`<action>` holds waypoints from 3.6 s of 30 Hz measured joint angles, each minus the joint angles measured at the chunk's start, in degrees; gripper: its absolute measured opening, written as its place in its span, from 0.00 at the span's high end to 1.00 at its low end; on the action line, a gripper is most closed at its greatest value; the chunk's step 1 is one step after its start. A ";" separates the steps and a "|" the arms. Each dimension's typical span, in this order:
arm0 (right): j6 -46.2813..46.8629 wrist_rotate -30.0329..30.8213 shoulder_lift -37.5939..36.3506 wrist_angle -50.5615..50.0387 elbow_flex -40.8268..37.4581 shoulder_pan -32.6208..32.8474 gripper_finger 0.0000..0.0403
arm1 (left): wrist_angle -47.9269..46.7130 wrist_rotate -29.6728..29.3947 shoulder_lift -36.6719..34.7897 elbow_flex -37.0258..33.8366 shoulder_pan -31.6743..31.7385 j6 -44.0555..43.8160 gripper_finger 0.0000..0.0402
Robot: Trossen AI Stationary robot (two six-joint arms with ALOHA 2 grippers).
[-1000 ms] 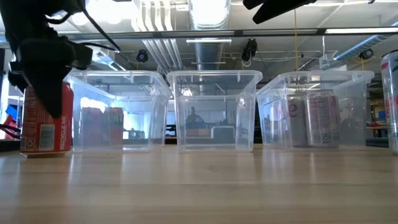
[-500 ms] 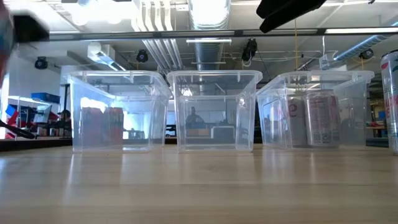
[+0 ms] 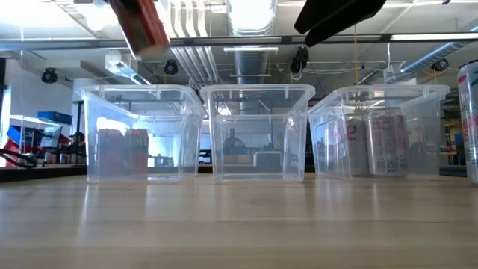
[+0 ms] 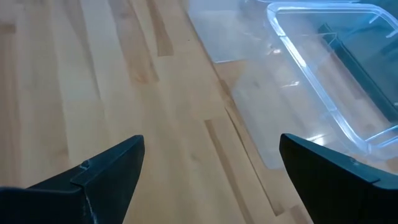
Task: Sort soda cans
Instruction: Put the bottom right red soda can into the left transparent bin, then put the bottom left red soda can into the left transparent bin
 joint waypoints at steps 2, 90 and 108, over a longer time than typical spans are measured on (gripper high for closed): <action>-0.34 0.00 0.00 -0.02 0.00 -0.48 0.09 | -0.07 1.67 -0.42 0.16 7.54 4.12 0.30; 2.48 -4.26 -1.81 -0.32 0.09 -0.03 0.09 | 20.86 8.83 27.51 -1.30 48.22 16.98 0.11; 1.10 -4.02 -1.81 -0.12 0.09 -0.18 0.09 | 3.87 10.03 6.11 -11.22 24.50 -1.28 0.11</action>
